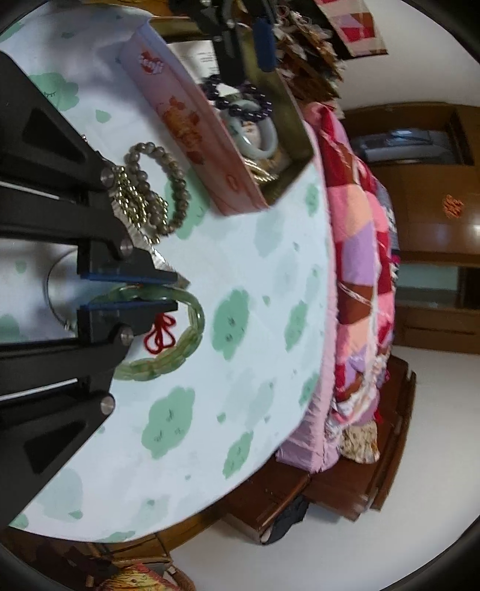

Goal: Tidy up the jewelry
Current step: 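Grasp the green jade bangle with the right gripper while the left moves to the silver watch, then close the left gripper on the silver wristwatch while the right holds the jade bangle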

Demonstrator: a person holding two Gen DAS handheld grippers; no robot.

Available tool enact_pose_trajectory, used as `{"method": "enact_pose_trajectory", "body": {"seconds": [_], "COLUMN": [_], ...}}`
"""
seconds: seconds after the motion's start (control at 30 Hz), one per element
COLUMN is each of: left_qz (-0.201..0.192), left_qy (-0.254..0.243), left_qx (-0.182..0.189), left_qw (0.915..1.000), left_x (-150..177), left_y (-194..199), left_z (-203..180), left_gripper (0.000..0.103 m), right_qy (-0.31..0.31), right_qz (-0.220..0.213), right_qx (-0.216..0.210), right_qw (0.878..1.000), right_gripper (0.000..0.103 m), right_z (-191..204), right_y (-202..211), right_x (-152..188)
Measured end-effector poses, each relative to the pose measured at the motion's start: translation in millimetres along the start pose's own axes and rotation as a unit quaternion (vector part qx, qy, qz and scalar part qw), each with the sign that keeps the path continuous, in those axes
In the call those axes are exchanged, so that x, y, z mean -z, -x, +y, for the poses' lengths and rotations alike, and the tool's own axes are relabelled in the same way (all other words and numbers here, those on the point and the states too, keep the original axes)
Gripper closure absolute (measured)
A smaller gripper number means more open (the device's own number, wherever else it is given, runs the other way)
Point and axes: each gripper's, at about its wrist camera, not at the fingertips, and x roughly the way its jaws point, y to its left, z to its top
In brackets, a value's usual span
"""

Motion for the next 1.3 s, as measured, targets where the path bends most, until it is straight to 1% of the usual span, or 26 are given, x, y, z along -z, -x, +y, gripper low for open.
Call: {"method": "enact_pose_trajectory", "body": {"seconds": [0.07, 0.2, 0.33, 0.47, 0.57, 0.7, 0.8, 0.83, 0.87, 0.93, 0.97, 1.2, 1.23, 1.3], "left_qz": [-0.003, -0.010, -0.012, -0.008, 0.003, 0.023, 0.027, 0.030, 0.036, 0.052, 0.060, 0.078, 0.078, 0.082], "left_qy": [-0.001, -0.008, -0.017, -0.041, -0.057, -0.077, -0.089, -0.091, -0.090, -0.091, -0.088, -0.070, -0.070, -0.074], "left_qx": [0.003, 0.018, 0.046, 0.066, 0.069, 0.067, 0.068, 0.070, 0.072, 0.071, 0.073, 0.079, 0.080, 0.080], "left_qw": [1.0000, 0.9997, 0.9987, 0.9969, 0.9960, 0.9946, 0.9934, 0.9929, 0.9926, 0.9919, 0.9916, 0.9914, 0.9913, 0.9907], "left_x": [-1, -2, 2, 10, 18, 25, 26, 27, 27, 28, 27, 29, 29, 30], "left_y": [3, 10, 13, 8, -3, -16, -19, -21, -24, -32, -36, -45, -45, -46], "left_z": [-2, -15, -39, -71, -89, -104, -113, -115, -116, -119, -118, -114, -114, -116], "left_gripper": [0.030, 0.030, 0.030, 0.030, 0.030, 0.030, 0.030, 0.034, 0.042, 0.049, 0.050, 0.052, 0.057, 0.060], "right_qy": [-0.004, -0.026, -0.044, -0.058, -0.058, -0.067, -0.075, -0.080, -0.084, -0.085, -0.083, -0.065, -0.065, -0.062], "right_qz": [-0.004, 0.008, 0.018, 0.018, 0.020, 0.019, 0.020, 0.020, 0.020, 0.021, 0.020, 0.020, 0.021, 0.023], "right_qx": [0.015, 0.035, 0.050, 0.049, 0.053, 0.044, 0.037, 0.035, 0.034, 0.033, 0.035, 0.047, 0.047, 0.049], "right_qw": [1.000, 0.999, 0.998, 0.997, 0.997, 0.997, 0.996, 0.996, 0.996, 0.996, 0.996, 0.997, 0.997, 0.997], "right_gripper": [0.093, 0.093, 0.093, 0.093, 0.093, 0.093, 0.093, 0.093, 0.093, 0.093, 0.093, 0.093, 0.093, 0.093], "right_z": [-4, -18, -30, -37, -39, -44, -47, -49, -51, -51, -50, -44, -44, -43], "right_y": [6, 13, 21, 30, 31, 30, 27, 27, 27, 26, 27, 26, 26, 25], "right_x": [1, 10, 22, 29, 32, 32, 33, 33, 34, 35, 35, 35, 35, 34]}}
